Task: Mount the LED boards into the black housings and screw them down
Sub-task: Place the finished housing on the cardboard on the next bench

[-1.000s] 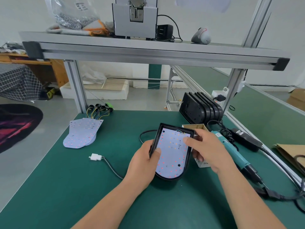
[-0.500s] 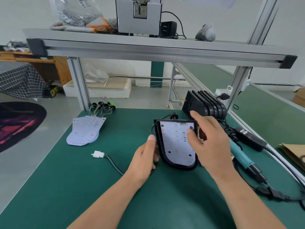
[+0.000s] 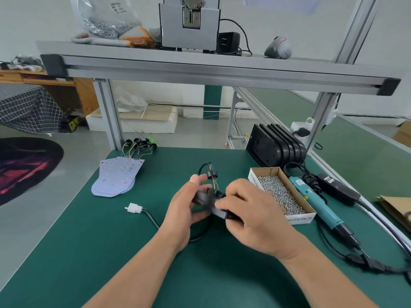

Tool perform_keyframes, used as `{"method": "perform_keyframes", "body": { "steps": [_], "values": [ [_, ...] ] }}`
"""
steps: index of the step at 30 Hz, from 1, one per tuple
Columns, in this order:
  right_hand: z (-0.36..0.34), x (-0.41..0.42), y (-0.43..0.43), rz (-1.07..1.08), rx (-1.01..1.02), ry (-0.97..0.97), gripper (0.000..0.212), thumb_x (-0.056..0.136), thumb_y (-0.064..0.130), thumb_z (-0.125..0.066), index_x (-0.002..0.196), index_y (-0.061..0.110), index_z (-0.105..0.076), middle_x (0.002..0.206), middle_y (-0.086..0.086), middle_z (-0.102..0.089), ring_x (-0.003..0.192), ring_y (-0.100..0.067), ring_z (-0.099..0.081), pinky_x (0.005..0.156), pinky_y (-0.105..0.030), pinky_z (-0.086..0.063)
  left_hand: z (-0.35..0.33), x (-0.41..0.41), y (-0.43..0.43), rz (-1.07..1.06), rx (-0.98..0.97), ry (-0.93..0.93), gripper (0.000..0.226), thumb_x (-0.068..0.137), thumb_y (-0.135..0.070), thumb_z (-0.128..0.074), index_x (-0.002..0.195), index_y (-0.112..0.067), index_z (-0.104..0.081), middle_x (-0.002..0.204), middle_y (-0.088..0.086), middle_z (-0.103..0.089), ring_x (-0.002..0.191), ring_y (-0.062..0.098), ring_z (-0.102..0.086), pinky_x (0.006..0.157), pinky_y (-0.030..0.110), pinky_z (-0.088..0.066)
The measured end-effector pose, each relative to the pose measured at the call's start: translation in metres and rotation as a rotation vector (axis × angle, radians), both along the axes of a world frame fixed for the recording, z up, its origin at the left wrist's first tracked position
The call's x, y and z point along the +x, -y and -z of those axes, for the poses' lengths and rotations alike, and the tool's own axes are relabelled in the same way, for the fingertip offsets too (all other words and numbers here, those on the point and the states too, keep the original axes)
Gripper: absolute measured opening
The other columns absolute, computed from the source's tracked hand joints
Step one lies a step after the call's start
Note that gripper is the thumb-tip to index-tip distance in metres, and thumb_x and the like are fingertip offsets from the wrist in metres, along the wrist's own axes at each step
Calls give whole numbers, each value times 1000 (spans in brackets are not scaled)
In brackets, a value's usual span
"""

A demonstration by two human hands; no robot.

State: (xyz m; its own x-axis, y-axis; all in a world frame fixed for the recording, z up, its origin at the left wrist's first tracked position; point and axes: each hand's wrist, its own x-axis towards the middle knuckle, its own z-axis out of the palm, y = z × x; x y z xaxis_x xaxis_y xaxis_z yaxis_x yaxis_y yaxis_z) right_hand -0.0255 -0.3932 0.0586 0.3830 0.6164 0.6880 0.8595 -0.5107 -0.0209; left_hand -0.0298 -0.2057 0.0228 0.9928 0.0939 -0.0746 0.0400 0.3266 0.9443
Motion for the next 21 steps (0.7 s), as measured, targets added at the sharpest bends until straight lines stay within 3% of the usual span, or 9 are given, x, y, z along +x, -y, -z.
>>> {"method": "perform_keyframes", "body": {
  "steps": [6, 10, 13, 16, 19, 21],
  "values": [
    [2, -10, -11, -99, -236, -166, 24, 81, 20, -75, 103, 20, -65, 99, 5, -50, 83, -14, -45, 66, -28, -40, -3, -4, 2, -6, -31, 46, 40, 90, -58, -76, 114, -27, -81, 122, 15, -75, 99, 19, -69, 99, 46, -55],
    [8, -6, -6, -119, -281, -412, 30, 82, 42, -76, 105, 30, -63, 101, 16, -48, 89, -6, -51, 75, -25, -45, 0, -4, 4, -3, 78, 115, 15, 100, -28, -72, 109, -20, -82, 101, 10, -77, 92, 18, -66, 89, 36, -56],
    [10, 3, 1, -105, 51, -692, 20, 87, 46, -76, 91, 29, -66, 86, 13, -59, 78, -10, -58, 70, -23, -45, 4, -5, 8, 7, 171, 156, 12, 102, -18, -70, 106, -21, -81, 102, 11, -79, 92, 15, -68, 91, 34, -55],
    [14, 16, 5, 80, 492, -845, 27, 96, 53, -65, 93, 26, -68, 66, 10, -60, 59, -6, -53, 59, -25, -43, 4, -7, 14, 51, 270, 193, 21, 96, -30, -67, 112, -33, -80, 106, 2, -79, 99, 13, -71, 99, 35, -54],
    [21, 22, 0, 116, 520, -916, 20, 102, 47, -61, 107, 34, -75, 77, 24, -68, 74, 2, -64, 71, -17, -44, 4, -9, 16, 88, 348, 239, 31, 96, -31, -62, 122, -41, -76, 120, -10, -77, 118, 17, -69, 110, 43, -51],
    [26, 23, -3, 133, 499, -917, 17, 104, 42, -63, 109, 35, -77, 96, 20, -74, 95, 1, -68, 82, -21, -48, 3, -10, 16, 96, 380, 257, 33, 98, -32, -60, 125, -43, -74, 124, -12, -75, 122, 16, -67, 113, 46, -49]
  ]
}}
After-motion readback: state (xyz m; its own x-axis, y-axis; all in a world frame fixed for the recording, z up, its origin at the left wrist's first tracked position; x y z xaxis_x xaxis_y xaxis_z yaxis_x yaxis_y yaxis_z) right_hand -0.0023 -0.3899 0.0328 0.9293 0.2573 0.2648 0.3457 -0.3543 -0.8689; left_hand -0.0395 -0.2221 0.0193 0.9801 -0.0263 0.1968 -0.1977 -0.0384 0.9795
